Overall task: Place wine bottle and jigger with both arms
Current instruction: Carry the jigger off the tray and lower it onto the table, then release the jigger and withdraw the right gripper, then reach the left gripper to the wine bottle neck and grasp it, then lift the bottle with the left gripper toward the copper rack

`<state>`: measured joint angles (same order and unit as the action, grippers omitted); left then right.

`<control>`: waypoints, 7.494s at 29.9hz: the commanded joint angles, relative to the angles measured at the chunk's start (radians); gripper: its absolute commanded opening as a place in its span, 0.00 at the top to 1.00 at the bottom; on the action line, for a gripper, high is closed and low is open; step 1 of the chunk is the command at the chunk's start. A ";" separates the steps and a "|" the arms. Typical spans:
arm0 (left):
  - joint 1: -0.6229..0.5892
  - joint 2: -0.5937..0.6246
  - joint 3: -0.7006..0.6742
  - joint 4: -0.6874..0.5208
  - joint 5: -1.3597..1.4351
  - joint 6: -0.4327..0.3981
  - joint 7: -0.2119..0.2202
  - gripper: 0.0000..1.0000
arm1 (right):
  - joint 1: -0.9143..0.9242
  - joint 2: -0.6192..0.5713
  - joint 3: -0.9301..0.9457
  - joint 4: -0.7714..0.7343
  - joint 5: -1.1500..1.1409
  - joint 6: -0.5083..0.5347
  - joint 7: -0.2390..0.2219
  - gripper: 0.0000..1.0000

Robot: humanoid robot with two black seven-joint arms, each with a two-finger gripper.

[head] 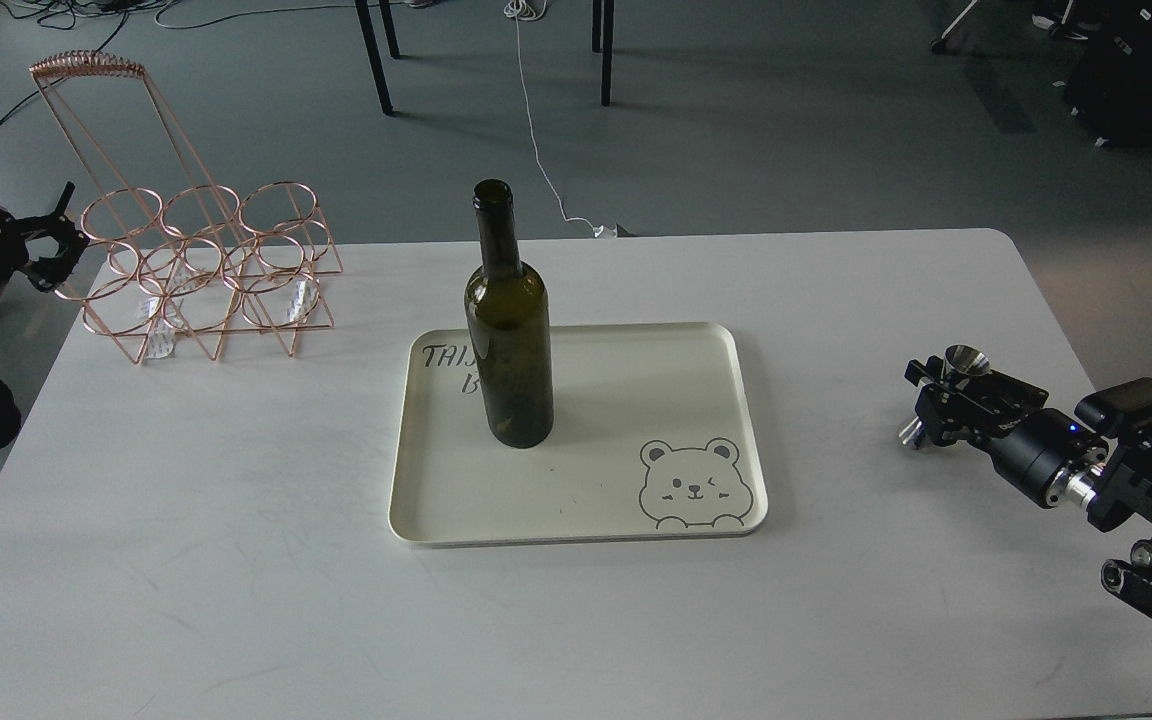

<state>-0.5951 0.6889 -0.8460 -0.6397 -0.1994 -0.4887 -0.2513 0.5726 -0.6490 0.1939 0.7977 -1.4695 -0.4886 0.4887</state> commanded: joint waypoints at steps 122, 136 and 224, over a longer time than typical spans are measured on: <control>-0.279 0.072 0.153 -1.003 2.037 0.119 0.012 0.04 | 0.377 0.083 0.245 -0.357 1.813 0.863 0.000 0.01; -0.267 0.037 0.258 -0.951 2.089 0.196 0.021 0.05 | 0.378 0.074 0.242 -0.362 1.810 0.864 0.000 0.01; -0.463 0.397 0.280 -0.609 1.888 0.268 -0.114 0.91 | 0.385 0.052 0.233 -0.362 1.805 0.864 0.000 0.01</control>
<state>-1.0548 1.1013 -0.5976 -1.2958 1.6772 -0.2242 -0.3631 0.9587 -0.5956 0.4263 0.4357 0.3360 0.3758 0.4887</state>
